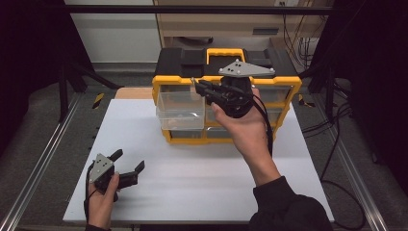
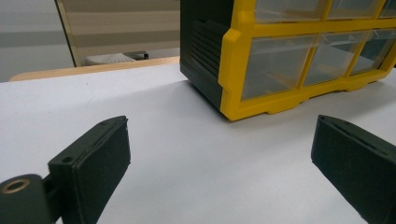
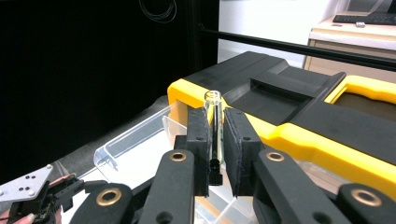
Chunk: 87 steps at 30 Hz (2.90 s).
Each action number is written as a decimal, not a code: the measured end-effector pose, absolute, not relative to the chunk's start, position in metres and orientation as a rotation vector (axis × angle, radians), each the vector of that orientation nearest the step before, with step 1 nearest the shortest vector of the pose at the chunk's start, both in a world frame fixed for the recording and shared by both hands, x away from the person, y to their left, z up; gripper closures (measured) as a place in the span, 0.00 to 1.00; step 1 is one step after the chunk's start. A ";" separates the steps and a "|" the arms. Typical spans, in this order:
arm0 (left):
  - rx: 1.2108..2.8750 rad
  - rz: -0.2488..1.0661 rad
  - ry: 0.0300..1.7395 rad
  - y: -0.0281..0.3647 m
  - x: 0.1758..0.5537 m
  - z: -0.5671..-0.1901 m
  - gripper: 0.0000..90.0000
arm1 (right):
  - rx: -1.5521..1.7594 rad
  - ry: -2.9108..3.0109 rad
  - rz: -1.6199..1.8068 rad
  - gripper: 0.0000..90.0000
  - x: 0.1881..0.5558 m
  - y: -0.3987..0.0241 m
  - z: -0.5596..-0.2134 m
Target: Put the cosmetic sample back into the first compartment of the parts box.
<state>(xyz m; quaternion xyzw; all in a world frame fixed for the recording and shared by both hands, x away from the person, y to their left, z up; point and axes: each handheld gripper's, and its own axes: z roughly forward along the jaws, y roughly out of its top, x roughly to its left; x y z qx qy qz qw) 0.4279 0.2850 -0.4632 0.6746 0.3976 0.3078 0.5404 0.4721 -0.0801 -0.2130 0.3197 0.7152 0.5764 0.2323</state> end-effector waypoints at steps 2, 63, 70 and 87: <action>1.603 0.731 0.945 0.285 0.428 -0.463 0.05 | 0.879 1.967 1.583 0.90 0.473 -0.079 -0.213; 1.604 0.723 0.941 0.284 0.428 -0.463 0.05 | 0.848 2.051 1.520 0.90 0.478 -0.058 -0.222; 1.605 0.720 0.941 0.284 0.428 -0.464 0.05 | 0.841 2.075 1.484 0.90 0.478 -0.053 -0.225; 1.608 0.720 0.939 0.284 0.428 -0.464 0.05 | 0.860 2.067 1.487 0.80 0.478 -0.054 -0.226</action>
